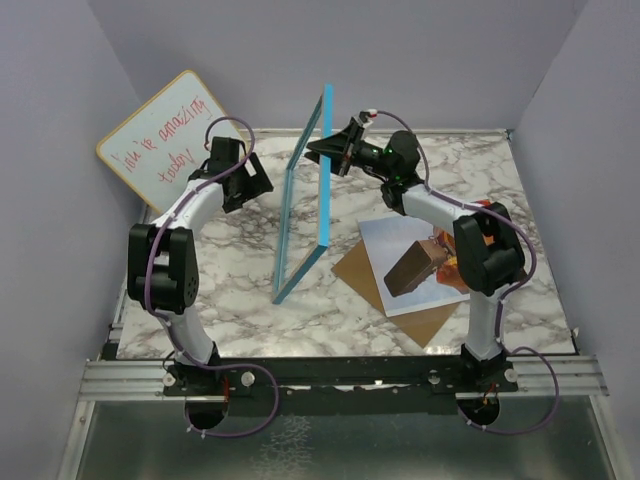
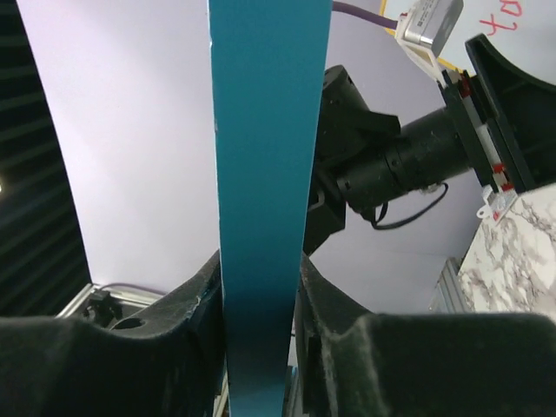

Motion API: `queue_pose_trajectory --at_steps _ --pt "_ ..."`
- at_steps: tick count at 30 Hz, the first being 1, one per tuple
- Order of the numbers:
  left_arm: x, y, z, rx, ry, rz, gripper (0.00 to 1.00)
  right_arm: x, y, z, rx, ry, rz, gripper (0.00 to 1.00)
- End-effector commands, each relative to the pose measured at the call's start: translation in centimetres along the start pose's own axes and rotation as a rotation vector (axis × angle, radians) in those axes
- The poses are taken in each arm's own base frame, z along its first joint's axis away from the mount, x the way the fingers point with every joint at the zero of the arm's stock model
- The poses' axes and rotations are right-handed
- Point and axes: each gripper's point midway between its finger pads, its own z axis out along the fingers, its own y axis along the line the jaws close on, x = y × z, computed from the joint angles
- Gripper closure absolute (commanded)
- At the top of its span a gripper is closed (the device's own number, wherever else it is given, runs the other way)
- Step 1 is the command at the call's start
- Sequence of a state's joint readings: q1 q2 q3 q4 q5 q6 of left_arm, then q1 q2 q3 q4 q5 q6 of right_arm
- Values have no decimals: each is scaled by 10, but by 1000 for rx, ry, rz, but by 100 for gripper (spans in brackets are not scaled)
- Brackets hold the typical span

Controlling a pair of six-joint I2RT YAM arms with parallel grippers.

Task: Put the photo into the frame

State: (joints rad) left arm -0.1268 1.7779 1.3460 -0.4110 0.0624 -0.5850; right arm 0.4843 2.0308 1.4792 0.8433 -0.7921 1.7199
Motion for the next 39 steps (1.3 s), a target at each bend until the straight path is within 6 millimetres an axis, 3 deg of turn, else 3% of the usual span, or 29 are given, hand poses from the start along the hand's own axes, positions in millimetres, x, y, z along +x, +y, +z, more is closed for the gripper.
queue_pose_trajectory --at_steps 1,7,12,14,18,24,30,39 --pt "6 4 12 15 29 24 1 14 -43 -35 54 37 -14 65" --pt "23 8 31 34 96 60 1 6 -51 -71 88 6 -67 49" --pt "10 46 36 -173 51 133 1 -1 -56 -88 88 35 -122 42" --pt "6 52 37 -205 48 173 1 -4 -65 -94 105 48 -125 40" --pt "6 50 41 -188 72 213 1 -13 -91 -107 170 32 -103 32" --pt "35 36 56 -56 189 228 2 -16 -116 -119 266 20 -103 22" --pt "46 46 65 -84 217 218 4 -27 -150 -129 465 -16 -85 19" --pt "50 49 75 -89 234 218 5 -47 -187 -161 744 -105 -96 19"
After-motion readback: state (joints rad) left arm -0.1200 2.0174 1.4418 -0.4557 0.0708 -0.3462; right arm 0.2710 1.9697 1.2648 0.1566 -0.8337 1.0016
